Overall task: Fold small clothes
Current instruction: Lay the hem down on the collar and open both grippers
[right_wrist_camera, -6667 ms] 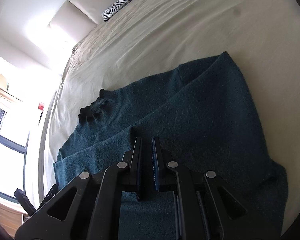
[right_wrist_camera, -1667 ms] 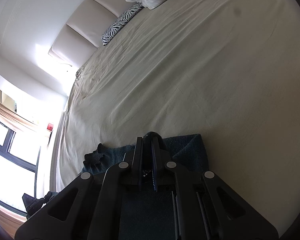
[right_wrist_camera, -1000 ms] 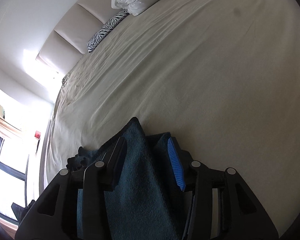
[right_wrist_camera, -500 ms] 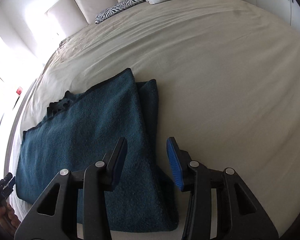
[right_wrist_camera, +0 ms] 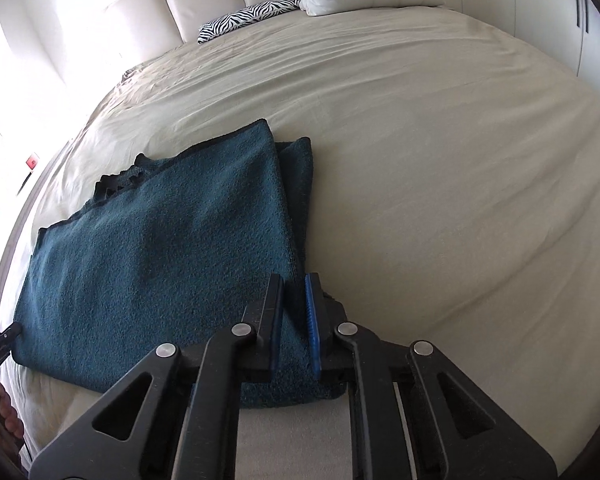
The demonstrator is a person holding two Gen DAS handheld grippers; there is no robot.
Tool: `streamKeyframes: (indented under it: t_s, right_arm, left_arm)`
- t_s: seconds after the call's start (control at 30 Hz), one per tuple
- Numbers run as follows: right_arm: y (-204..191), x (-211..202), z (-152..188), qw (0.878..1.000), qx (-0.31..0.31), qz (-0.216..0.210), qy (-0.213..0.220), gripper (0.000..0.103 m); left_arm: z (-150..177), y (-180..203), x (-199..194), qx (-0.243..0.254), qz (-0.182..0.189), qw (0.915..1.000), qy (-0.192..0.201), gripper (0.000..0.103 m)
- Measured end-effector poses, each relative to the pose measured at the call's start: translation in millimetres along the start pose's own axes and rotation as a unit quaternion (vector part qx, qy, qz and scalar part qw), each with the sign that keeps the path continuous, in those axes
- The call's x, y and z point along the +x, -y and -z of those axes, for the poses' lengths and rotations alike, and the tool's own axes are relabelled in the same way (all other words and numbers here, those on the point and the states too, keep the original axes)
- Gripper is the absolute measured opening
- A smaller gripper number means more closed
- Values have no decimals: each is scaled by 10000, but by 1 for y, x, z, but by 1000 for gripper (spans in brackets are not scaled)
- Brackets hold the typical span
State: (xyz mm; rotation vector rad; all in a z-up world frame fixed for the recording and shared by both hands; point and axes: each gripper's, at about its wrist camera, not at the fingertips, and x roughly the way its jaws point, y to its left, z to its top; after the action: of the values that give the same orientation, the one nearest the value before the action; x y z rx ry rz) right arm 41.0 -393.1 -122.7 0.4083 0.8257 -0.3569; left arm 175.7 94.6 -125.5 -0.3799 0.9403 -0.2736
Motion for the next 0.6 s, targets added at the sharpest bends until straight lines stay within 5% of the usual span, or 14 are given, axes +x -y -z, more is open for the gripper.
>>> streamKeyframes:
  t_s: [0.6]
  right_arm:
    - [27, 0, 8, 9967, 668, -416, -183, 5]
  left_arm:
    - [-1, -10, 0, 30, 67, 9999, -77, 7]
